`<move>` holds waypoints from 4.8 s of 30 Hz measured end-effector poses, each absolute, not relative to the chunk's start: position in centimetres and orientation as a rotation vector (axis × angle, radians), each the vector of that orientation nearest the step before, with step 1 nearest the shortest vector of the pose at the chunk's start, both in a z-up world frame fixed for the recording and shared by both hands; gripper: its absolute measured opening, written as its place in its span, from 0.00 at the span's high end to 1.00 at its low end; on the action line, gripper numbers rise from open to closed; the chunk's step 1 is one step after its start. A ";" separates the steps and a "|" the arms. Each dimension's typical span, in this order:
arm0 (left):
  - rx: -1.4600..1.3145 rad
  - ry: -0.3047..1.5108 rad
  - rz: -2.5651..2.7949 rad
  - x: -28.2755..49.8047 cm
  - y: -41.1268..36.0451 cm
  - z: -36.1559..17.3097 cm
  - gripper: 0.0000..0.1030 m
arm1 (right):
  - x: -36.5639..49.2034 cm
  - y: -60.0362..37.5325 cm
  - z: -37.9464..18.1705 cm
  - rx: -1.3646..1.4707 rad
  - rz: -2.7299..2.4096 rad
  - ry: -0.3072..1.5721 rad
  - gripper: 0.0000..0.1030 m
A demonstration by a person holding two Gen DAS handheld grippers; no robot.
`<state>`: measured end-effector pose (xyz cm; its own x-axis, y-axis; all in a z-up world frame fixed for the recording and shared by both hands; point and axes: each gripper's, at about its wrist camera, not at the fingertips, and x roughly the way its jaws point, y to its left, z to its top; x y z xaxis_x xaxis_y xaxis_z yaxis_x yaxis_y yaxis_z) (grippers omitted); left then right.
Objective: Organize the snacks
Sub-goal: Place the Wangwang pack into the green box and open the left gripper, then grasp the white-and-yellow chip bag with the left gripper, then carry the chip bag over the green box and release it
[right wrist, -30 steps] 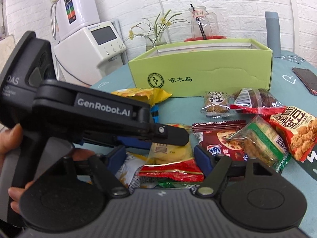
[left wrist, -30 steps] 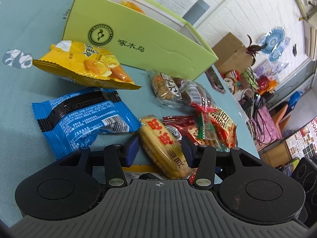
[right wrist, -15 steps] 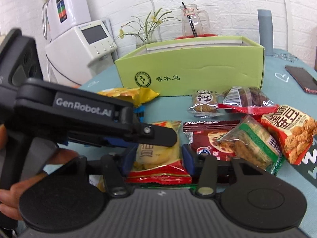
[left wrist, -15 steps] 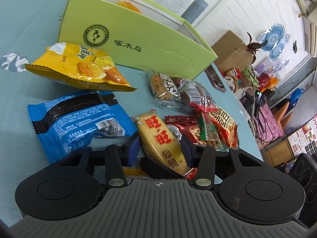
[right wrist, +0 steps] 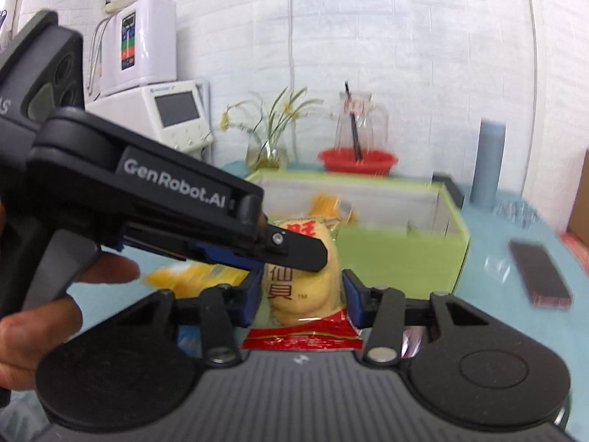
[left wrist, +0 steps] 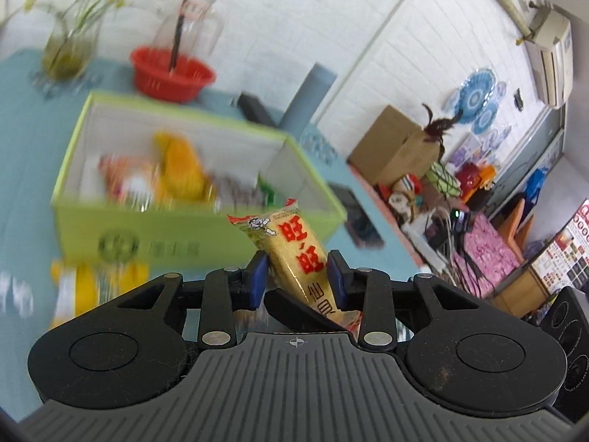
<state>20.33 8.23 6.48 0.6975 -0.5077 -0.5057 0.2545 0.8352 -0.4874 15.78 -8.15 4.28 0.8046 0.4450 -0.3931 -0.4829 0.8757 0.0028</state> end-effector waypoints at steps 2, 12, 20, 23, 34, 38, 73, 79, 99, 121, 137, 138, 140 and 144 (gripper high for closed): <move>-0.372 0.655 -0.424 23.5 7.6 7.6 0.87 | 18.9 -8.2 5.2 -0.101 0.492 0.386 0.52; -0.280 0.718 -0.369 34.9 6.0 5.1 0.86 | 30.2 -7.2 2.3 -0.125 0.483 0.487 0.48; -0.253 0.681 -0.361 34.1 7.0 5.1 0.64 | 29.8 -8.7 2.2 -0.054 0.489 0.466 0.34; -0.233 0.615 -0.362 30.2 7.6 7.1 0.55 | 25.9 -9.8 3.8 -0.059 0.500 0.403 0.26; -0.303 0.559 -0.349 11.4 11.1 5.5 0.44 | 9.5 -7.1 -1.5 -0.112 0.756 0.564 0.04; -0.356 0.651 -0.317 7.4 12.1 2.6 0.44 | 7.8 -4.4 -3.3 -0.203 0.756 0.581 0.04; -0.386 0.851 -0.343 7.4 11.0 -2.6 0.55 | 5.5 -1.8 -5.5 -0.215 0.597 0.682 0.01; -0.406 0.856 -0.364 7.8 11.3 -2.7 0.53 | 5.3 -1.6 -5.5 -0.209 0.579 0.682 0.01; -0.313 0.837 -0.429 8.4 9.9 -2.0 0.79 | 5.1 -3.6 -4.4 -0.180 0.514 0.609 0.45; -0.291 0.672 -0.253 31.4 14.6 5.2 0.79 | 30.1 2.5 1.0 -0.237 0.630 0.448 0.37; -0.331 0.611 -0.205 20.4 19.1 5.5 0.46 | 16.7 -0.6 -0.1 -0.177 0.699 0.446 0.09; -0.338 0.640 -0.202 20.0 19.1 4.9 0.48 | 16.6 -0.4 -0.9 -0.164 0.711 0.478 0.09; -0.344 0.701 -0.184 19.2 19.0 3.5 0.49 | 16.3 0.3 -2.1 -0.157 0.717 0.526 0.09; -0.384 0.793 -0.217 19.4 18.8 0.8 0.52 | 17.0 1.7 -3.3 -0.118 0.747 0.603 0.09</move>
